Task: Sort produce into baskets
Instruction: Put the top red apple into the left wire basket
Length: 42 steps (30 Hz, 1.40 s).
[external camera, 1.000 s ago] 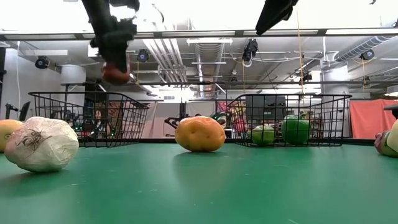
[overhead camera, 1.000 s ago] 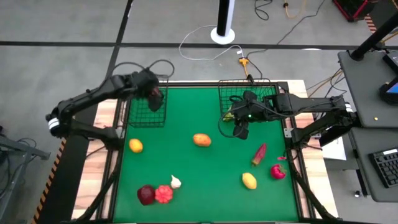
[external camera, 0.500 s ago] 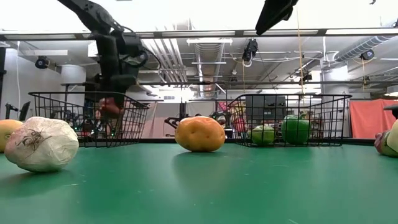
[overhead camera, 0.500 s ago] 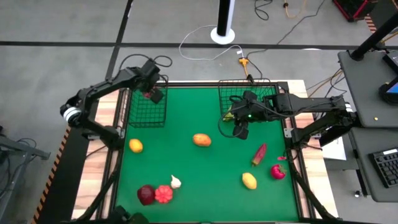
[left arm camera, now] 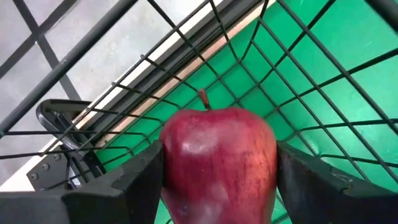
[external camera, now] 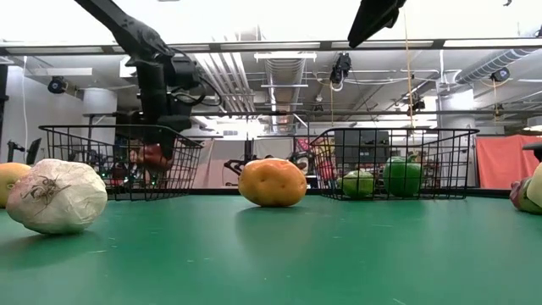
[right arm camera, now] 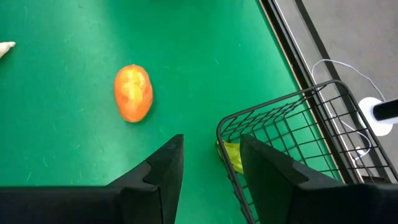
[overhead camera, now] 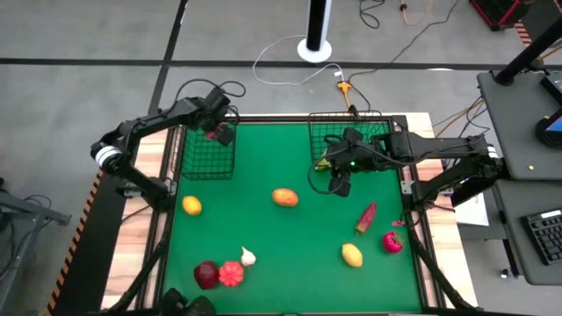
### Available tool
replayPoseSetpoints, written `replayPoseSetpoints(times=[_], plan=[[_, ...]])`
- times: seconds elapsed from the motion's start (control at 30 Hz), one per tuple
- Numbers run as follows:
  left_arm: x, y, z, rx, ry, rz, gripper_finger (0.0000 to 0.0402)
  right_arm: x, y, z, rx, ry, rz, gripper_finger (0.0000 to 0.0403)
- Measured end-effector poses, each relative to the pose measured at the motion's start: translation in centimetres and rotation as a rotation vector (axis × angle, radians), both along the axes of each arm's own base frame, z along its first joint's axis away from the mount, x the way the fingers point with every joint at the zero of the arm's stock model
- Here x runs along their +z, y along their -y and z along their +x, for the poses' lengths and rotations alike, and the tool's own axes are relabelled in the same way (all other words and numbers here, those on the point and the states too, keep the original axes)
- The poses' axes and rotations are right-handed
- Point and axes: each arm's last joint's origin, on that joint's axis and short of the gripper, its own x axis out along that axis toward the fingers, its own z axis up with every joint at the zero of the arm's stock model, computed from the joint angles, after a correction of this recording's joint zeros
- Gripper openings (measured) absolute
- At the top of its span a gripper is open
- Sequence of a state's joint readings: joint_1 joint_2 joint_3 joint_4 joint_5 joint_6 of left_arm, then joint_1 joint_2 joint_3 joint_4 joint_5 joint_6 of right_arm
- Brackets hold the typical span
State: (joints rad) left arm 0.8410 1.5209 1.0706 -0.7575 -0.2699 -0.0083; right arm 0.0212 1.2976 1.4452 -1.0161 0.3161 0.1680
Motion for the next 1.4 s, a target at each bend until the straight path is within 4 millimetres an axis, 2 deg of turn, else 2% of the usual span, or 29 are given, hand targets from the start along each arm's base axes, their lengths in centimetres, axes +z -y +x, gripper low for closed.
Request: replayPoseSetpoints(times=[0.97, 1.4], plan=[[-1.3, 1.0, -0.9, -0.013, -0.089, -0.093, 0.0264, 0.0, 0.0, 0.0, 0.001, 0.000, 0.000, 0.0151], [-1.7, 0.9, -0.9, -0.023, -0.081, -0.076, 0.0322, 0.0, 0.0, 0.0, -0.003, 0.001, 0.003, 0.0151]])
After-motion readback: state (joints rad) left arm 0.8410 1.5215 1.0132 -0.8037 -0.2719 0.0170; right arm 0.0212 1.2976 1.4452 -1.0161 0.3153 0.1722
